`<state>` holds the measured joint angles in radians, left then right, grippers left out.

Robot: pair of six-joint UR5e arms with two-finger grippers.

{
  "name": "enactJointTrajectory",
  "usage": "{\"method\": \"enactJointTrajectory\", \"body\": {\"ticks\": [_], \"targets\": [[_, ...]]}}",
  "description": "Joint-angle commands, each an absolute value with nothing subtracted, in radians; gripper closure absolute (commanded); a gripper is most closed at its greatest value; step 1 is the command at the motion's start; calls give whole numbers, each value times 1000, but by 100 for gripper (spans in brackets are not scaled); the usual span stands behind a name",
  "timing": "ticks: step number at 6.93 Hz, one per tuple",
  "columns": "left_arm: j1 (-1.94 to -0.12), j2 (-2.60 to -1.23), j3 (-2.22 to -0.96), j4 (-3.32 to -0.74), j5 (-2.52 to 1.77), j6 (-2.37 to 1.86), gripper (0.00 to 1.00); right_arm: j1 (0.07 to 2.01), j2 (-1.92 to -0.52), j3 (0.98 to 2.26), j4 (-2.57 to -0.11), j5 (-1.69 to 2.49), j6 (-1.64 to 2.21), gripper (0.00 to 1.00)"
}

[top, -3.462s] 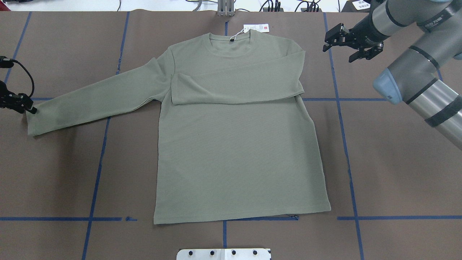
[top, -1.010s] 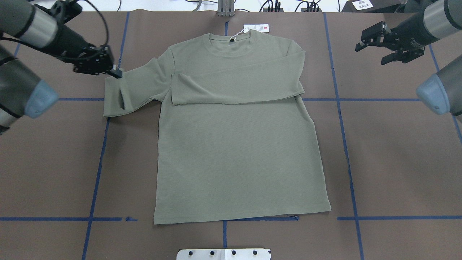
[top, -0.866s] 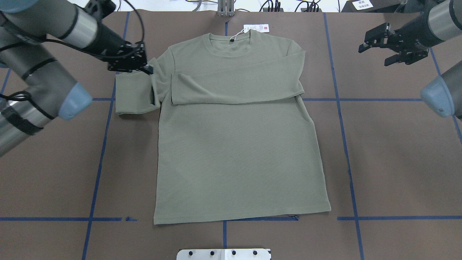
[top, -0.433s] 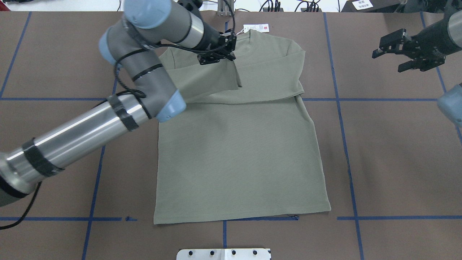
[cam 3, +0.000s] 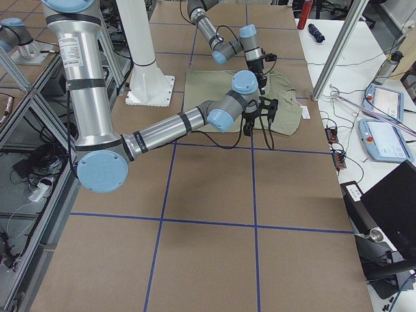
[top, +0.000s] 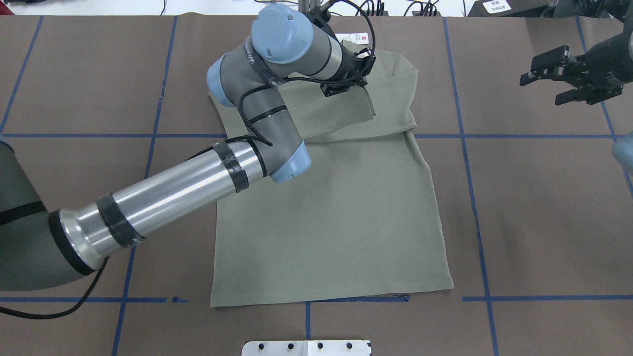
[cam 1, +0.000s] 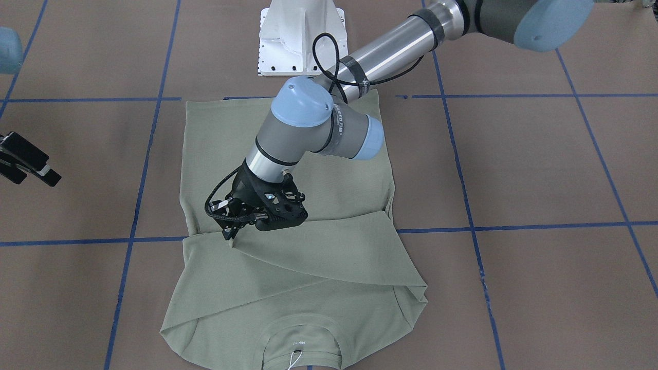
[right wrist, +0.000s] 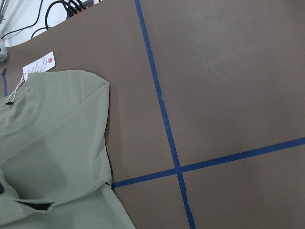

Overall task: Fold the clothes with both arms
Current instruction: 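Fold the held sleeve across the shirt body with the left gripper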

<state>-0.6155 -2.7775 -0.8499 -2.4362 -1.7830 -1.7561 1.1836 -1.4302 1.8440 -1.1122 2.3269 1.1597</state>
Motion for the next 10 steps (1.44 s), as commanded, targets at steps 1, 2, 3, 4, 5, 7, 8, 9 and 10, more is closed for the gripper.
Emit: {"method": "enactJointTrajectory", "body": {"ticks": [1,2,3,4,5,7,8,9,10], "targets": [[-580,-2813,-778,-2473,-1723,-1759,100,1184,-1434,1850,-1114,2327,1160,0],[-577,-2851,-714,-2512,-1721,-1793,99,1184,-1436,1853,-1114,2327,1161,0],[-571,-2887,-654,-2537,-1692,-1795,83,1183,-1440,1853,-1114,2327,1161,0],[-568,-2895,-652,-2539,-1684,-1795,46,1181,-1440,1853,-1114,2327,1161,0],[-568,-2898,-655,-2539,-1684,-1795,35,1178,-1436,1852,-1114,2326,1169,0],[-575,-2882,-719,-2523,-1698,-1795,31,1146,-1430,1855,-1114,2310,1180,0],[-583,-2823,-777,-2516,-1724,-1778,32,1135,-1443,1871,-1115,2309,1181,0],[-591,-2671,-1004,-2415,-1799,-1741,32,1102,-1483,1900,-1114,2310,1215,0],[-597,-2554,-1204,-2314,-1818,-1697,32,1062,-1500,1937,-1114,2309,1292,0]]}}
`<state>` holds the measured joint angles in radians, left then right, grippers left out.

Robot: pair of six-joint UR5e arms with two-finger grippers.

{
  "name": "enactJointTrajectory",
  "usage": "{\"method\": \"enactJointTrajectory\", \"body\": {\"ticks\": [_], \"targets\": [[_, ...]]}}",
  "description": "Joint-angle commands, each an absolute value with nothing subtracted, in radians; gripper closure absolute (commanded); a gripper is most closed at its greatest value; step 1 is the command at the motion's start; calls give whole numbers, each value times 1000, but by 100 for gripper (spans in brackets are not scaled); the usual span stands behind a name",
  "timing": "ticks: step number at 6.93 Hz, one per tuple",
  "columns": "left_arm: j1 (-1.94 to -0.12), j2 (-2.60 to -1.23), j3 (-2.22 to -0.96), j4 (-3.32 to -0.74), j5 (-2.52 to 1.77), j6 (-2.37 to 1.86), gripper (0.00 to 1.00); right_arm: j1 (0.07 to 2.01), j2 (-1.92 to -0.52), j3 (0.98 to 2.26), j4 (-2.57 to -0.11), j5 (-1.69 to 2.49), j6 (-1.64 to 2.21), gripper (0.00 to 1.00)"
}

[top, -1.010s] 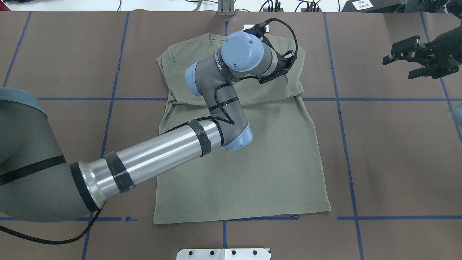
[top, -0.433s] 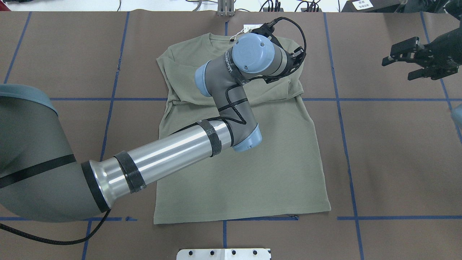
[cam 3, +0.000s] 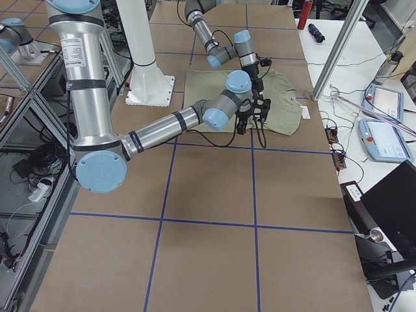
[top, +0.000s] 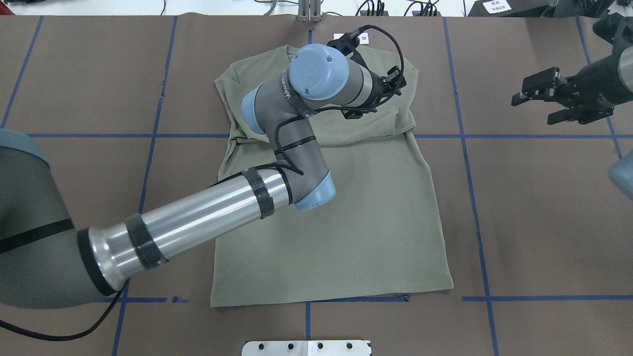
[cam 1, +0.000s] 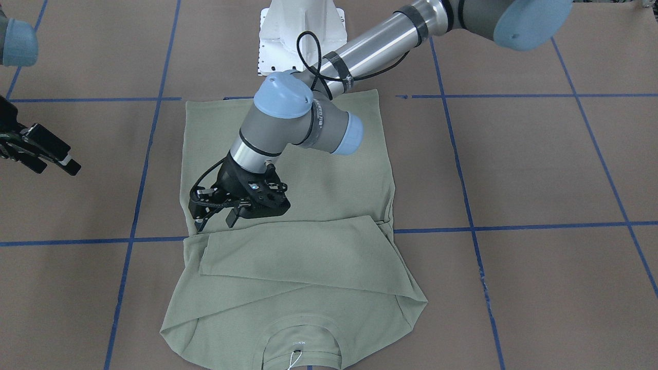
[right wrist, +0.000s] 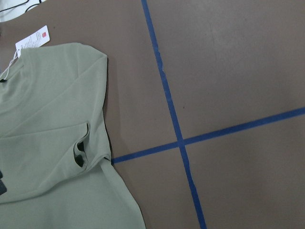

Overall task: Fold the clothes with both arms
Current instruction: 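Release the sleeve and withdraw the left gripper while the right gripper lowers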

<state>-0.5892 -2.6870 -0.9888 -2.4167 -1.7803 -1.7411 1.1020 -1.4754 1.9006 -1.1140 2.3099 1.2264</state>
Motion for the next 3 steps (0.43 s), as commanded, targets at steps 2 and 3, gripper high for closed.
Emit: {"method": "enactJointTrajectory", "body": {"ticks": [2,3], "targets": [[-598,-2380,-1442,-2257,-1830,-1672,32,877,-1515,2018,-1115,2156,1502,0],[-600,-2296,-1536,-2260,-1866,-1672,32,762,-1528,2051,-1115,2038,1569,1]]}}
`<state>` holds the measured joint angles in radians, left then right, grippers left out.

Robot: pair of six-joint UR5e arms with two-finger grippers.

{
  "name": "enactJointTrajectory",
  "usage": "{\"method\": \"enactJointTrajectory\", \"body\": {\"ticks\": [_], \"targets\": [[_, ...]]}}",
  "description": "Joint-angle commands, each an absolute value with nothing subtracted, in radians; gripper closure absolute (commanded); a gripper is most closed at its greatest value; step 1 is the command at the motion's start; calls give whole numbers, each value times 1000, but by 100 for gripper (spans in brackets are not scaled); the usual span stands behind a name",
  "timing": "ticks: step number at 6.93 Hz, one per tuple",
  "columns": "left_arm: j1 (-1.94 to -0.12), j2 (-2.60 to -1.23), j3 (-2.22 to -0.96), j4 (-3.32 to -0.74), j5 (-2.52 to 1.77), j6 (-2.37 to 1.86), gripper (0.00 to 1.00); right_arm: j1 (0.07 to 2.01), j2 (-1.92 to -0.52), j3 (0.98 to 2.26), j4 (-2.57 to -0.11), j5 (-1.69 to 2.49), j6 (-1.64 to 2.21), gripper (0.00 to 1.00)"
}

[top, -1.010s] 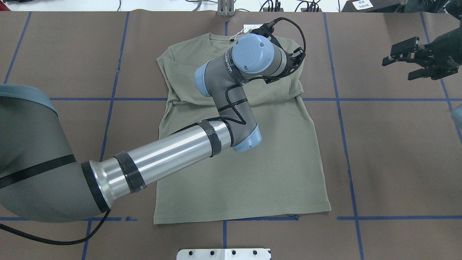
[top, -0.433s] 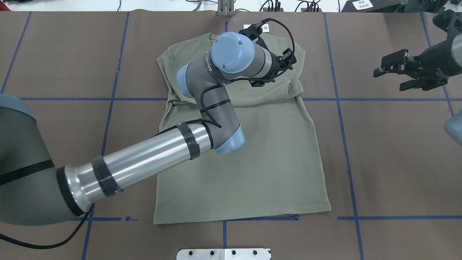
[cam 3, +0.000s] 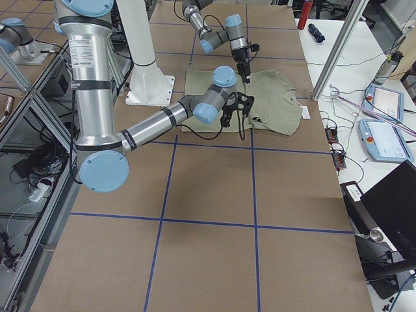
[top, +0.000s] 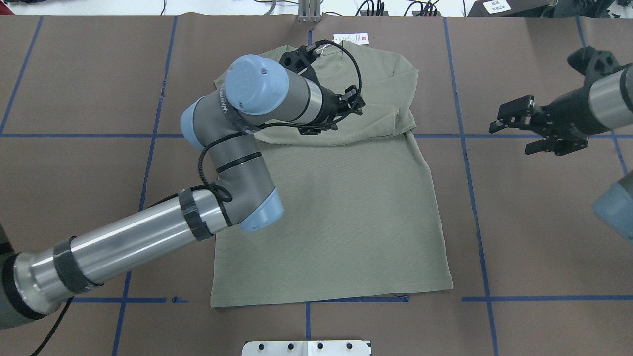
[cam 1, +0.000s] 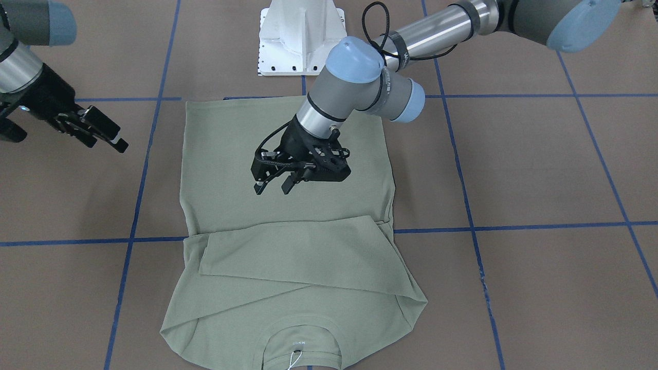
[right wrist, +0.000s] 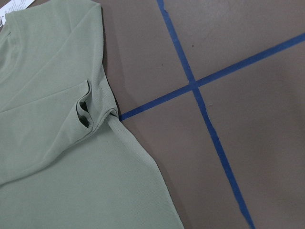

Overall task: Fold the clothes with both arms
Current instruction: 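Release the sleeve and withdraw the left gripper while the right gripper lowers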

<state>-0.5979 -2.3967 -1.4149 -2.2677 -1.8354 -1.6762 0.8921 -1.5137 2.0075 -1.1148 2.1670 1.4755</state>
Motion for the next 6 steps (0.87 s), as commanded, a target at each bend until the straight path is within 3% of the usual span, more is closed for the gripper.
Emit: {"method": "enactJointTrajectory", "body": {"ticks": [1,2,4,6], "targets": [[-606,-2239,-1640,-2257,-1867,-1672,32,635,-1537,2074,-1117,1908,1682,1],[-607,-2203,-1728,-2256,-1867,-1672,32,489,-1599,2130,-1117,1756,1797,1],[-607,-2201,-1749,-2256,-1862,-1674,32,220,-1687,2187,-1118,1473,2065,4],[-607,-2192,-1752,-2256,-1858,-1674,32,140,-1690,2180,-1161,1407,2118,9]]}}
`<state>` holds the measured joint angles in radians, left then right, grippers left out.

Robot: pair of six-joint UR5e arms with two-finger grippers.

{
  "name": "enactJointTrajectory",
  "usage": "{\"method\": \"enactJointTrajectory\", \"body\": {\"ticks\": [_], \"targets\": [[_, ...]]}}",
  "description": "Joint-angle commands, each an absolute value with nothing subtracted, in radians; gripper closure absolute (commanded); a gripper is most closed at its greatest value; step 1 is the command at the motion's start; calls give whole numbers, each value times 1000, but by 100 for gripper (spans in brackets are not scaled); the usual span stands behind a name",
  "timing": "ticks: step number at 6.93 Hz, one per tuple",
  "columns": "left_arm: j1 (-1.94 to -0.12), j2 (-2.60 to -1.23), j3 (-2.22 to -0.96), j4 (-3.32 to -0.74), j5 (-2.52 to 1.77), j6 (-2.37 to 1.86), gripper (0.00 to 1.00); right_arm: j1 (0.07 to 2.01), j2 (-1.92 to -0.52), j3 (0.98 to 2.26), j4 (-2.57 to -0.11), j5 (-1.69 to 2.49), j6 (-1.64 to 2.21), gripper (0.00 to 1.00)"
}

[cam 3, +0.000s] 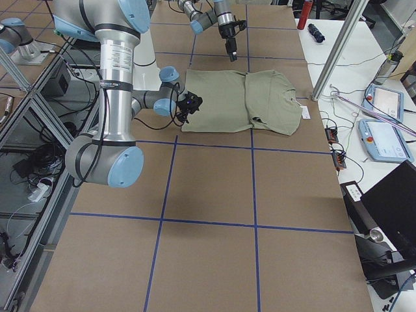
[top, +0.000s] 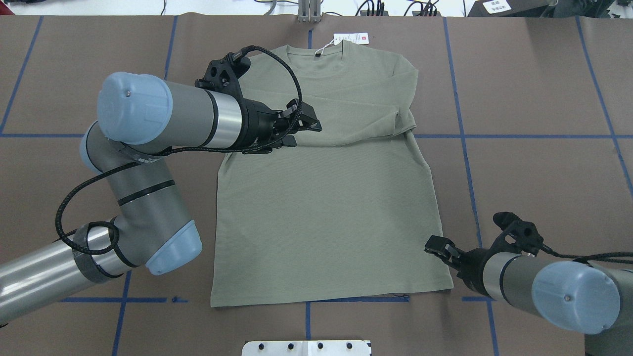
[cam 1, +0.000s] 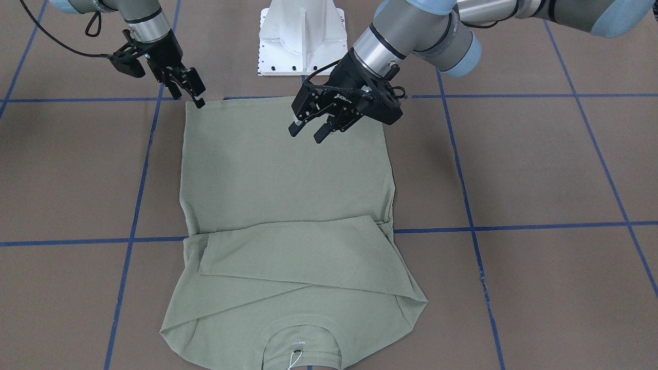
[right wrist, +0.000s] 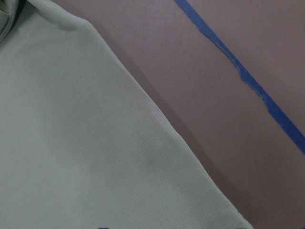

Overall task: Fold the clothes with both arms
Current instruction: 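Release the sleeve and withdraw the left gripper while the right gripper lowers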

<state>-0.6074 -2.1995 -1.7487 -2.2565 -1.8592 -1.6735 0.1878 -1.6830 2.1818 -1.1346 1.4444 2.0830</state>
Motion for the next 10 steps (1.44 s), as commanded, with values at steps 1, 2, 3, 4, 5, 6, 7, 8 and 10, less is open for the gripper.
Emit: {"method": "enactJointTrajectory", "body": {"ticks": [1,2,3,4,5,6,7,8,10], "targets": [[-607,-2189,-1752,-2256,-1856,-1672,32,138,-1689,2177,-1190,1411,2117,11],[-607,-2189,-1752,-2256,-1856,-1672,32,137,-1684,2174,-1193,1413,2118,13],[-607,-2189,-1750,-2256,-1856,-1672,32,138,-1687,2171,-1193,1440,2118,20],[-607,-2187,-1750,-2256,-1856,-1672,32,137,-1686,2166,-1193,1448,2117,23],[-607,-2187,-1750,-2256,-1855,-1672,32,135,-1684,2152,-1193,1448,2117,24],[-607,-2187,-1750,-2256,-1853,-1672,32,135,-1684,2142,-1193,1459,2117,24],[-607,-2187,-1750,-2256,-1853,-1672,32,133,-1683,2123,-1193,1466,2117,24],[-607,-2187,-1750,-2256,-1853,-1672,32,132,-1678,2120,-1193,1468,2117,26],[-609,-2181,-1752,-2256,-1853,-1672,32,127,-1671,2103,-1193,1474,2114,33]]}}
